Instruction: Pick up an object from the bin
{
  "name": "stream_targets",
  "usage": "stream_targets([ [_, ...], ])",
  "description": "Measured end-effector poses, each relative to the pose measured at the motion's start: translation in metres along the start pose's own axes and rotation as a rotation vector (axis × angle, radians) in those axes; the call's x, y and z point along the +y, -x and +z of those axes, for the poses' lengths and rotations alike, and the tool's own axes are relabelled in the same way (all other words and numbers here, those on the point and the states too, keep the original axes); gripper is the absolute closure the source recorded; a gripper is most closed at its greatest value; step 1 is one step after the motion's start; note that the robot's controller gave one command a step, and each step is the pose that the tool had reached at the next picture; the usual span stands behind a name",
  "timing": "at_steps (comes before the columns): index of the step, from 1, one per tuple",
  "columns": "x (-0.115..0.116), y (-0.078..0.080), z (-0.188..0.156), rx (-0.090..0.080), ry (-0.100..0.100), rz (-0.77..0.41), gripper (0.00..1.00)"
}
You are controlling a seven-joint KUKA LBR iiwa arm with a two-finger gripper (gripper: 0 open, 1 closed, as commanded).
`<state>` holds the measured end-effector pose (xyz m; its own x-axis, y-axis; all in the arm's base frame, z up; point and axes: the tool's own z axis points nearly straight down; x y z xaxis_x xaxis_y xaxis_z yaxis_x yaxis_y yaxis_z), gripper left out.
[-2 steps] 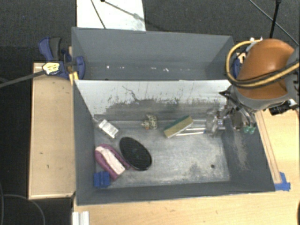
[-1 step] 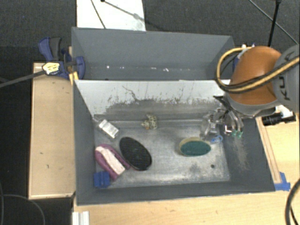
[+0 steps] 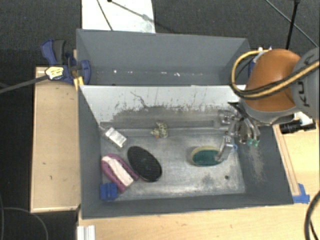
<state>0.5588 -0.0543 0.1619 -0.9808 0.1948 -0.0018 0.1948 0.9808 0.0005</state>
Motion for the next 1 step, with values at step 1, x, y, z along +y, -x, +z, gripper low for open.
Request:
stream_targets([
  [1, 0.0152, -0.0044, 0.0942, 0.01, -0.001, -0.02, 0.0],
])
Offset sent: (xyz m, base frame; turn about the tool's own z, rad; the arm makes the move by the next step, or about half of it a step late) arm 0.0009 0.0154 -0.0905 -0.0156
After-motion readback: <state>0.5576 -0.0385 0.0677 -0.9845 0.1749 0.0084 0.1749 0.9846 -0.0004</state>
